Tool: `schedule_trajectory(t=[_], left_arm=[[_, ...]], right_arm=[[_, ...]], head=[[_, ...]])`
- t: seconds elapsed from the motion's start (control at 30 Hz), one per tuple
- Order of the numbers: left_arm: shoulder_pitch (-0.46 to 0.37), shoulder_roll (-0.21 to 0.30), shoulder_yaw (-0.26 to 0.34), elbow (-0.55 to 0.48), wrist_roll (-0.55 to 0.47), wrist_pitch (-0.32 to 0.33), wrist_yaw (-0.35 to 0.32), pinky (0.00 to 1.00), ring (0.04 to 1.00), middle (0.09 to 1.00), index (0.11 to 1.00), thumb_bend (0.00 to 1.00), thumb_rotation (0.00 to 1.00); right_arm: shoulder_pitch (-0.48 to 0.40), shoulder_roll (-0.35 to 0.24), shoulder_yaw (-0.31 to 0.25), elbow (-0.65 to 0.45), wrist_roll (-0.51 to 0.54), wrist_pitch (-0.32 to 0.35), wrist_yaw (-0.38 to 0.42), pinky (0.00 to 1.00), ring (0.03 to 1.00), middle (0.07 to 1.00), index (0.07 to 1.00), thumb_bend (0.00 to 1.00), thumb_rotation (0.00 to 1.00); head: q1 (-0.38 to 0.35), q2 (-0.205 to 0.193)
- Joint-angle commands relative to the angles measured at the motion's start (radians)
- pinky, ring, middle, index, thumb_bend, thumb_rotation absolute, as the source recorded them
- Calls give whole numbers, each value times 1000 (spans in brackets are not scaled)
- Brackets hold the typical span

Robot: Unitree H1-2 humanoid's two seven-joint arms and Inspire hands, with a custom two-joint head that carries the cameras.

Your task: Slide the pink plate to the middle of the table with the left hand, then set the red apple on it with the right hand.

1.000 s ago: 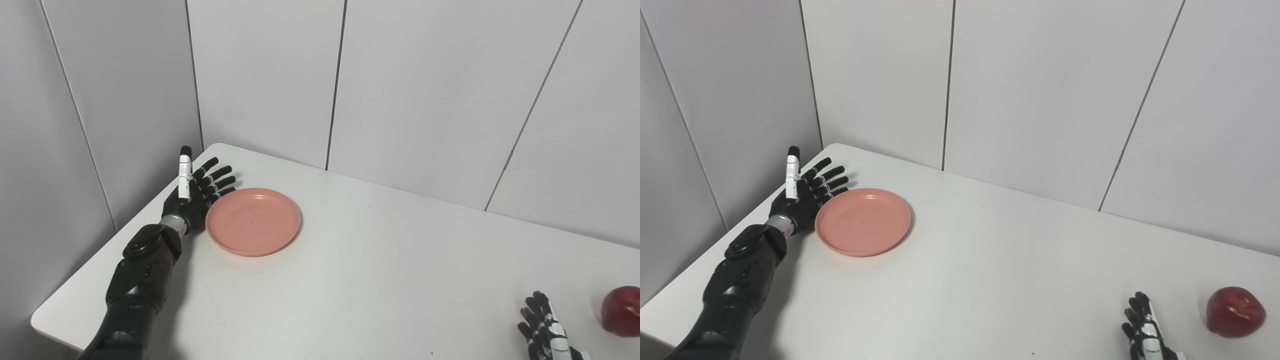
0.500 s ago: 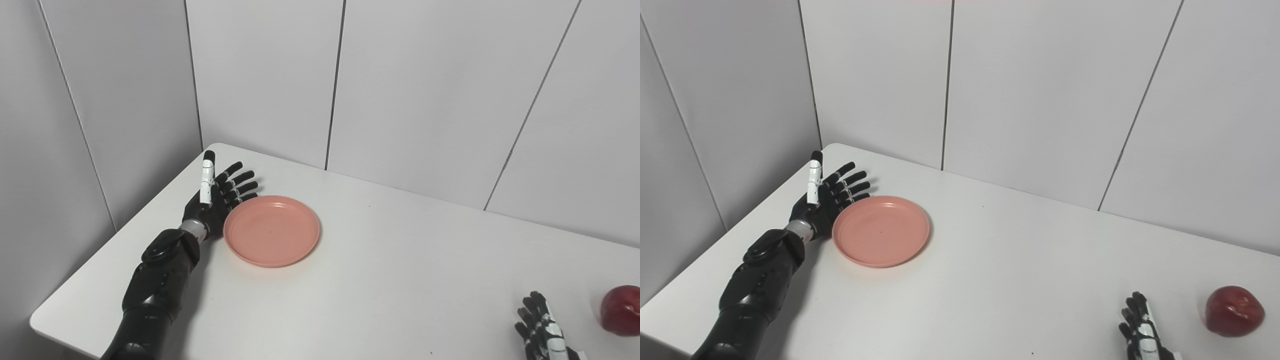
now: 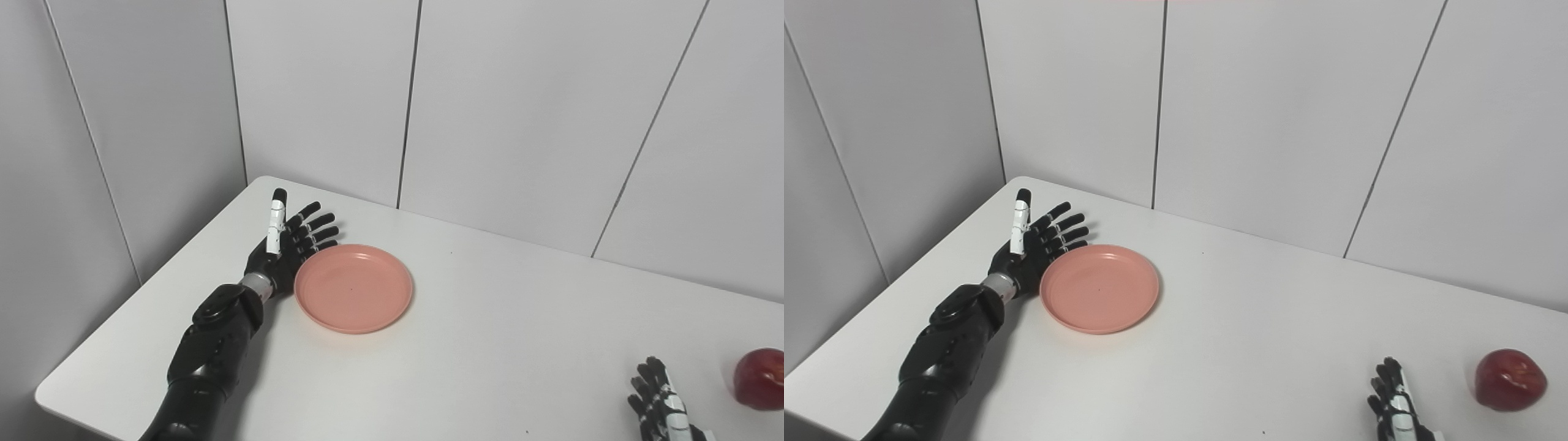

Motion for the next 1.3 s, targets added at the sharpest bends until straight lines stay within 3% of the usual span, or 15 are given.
schedule_trajectory(t=[0.0, 0.33, 0.5, 0.63, 1.13, 1.27], left_arm=[[-12, -8, -11, -6, 11, 14, -3, 789, 786, 810, 871, 818, 1000], [6, -53, -15, -15, 8, -25, -6, 773, 808, 822, 880, 844, 1000], [13, -84, -16, -42, 29, -37, 38, 740, 785, 799, 866, 854, 1000], [29, -106, -25, -82, 54, -20, 78, 736, 770, 778, 855, 844, 1000], [73, -155, -46, -176, 80, -12, 112, 728, 755, 757, 853, 764, 1000], [90, -164, -65, -202, 98, 4, 130, 728, 744, 746, 842, 789, 1000]], right_arm=[[15, 14, 13, 7, 1, 19, 6, 1000, 1000, 997, 1000, 798, 1000], [12, 17, 15, 13, 3, 15, 5, 1000, 1000, 997, 1000, 801, 1000], [13, 20, 18, 10, 1, 15, 5, 1000, 1000, 999, 1000, 797, 1000], [14, 23, 20, 8, -3, 14, 1, 1000, 997, 996, 1000, 803, 1000], [11, 31, 19, 15, -15, 8, 2, 1000, 988, 985, 994, 803, 1000], [12, 33, 19, 16, -16, 6, 2, 1000, 985, 982, 989, 804, 1000]], head=[[-1, 0], [-6, -3], [-10, -4], [-15, 0], [-20, 0], [-23, 3]])
